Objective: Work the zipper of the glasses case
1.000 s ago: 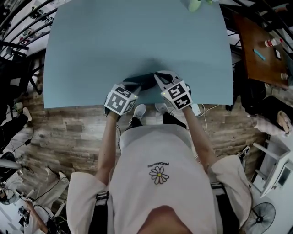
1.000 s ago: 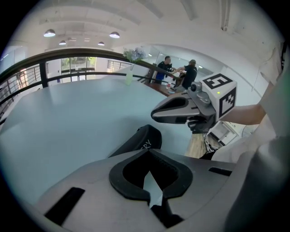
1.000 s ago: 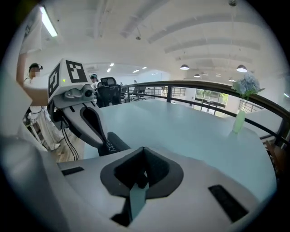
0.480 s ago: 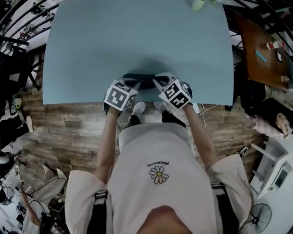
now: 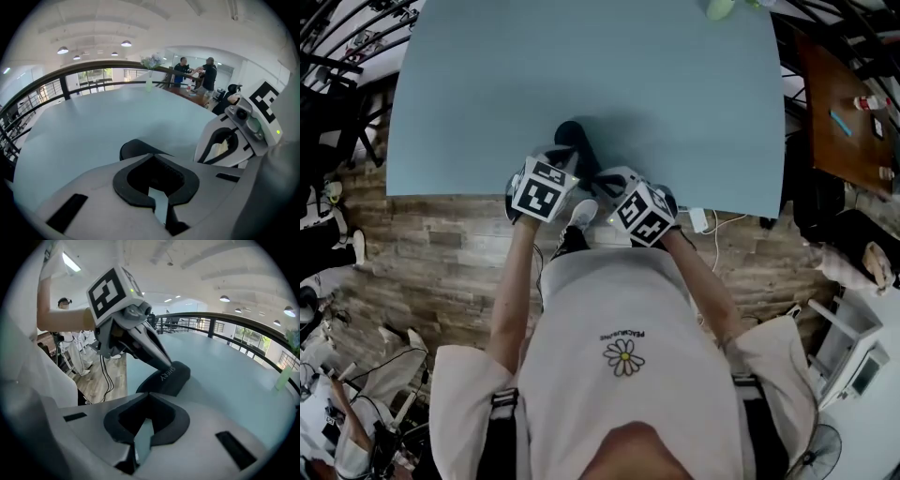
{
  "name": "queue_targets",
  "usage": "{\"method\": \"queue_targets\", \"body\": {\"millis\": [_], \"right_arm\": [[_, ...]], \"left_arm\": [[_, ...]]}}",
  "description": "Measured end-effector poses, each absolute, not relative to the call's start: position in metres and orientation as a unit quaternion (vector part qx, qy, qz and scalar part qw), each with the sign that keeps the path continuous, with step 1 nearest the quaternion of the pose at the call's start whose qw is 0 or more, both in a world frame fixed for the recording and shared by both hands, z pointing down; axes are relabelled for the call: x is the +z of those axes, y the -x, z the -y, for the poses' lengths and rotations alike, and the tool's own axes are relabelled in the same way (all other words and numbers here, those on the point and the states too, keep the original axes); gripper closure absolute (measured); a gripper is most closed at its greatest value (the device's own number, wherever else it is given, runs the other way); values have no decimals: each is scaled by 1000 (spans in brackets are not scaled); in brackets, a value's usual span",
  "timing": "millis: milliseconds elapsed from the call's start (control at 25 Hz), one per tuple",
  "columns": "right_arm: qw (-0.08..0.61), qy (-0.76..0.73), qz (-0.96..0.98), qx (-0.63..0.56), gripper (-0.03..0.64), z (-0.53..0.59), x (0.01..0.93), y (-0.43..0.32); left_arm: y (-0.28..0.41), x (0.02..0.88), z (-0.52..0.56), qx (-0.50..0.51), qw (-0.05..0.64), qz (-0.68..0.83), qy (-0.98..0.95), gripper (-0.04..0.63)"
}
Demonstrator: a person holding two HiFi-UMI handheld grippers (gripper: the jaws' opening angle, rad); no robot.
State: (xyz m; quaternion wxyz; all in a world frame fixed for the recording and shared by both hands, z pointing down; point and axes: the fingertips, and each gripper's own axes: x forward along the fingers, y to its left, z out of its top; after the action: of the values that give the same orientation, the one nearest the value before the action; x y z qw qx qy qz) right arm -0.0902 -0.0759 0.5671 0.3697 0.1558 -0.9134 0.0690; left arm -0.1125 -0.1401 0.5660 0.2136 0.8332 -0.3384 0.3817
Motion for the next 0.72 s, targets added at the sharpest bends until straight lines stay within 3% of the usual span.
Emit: {"method": "queue_targets", "body": {"millis": [360, 720], "right_arm": [[374, -150, 915, 8, 609, 75, 570, 165], [395, -169, 903, -11, 609, 96, 571, 168]], "left_arm": [[147, 565, 165, 374, 176, 355, -839, 581], [139, 556, 168, 388, 122, 302, -862, 581]]}}
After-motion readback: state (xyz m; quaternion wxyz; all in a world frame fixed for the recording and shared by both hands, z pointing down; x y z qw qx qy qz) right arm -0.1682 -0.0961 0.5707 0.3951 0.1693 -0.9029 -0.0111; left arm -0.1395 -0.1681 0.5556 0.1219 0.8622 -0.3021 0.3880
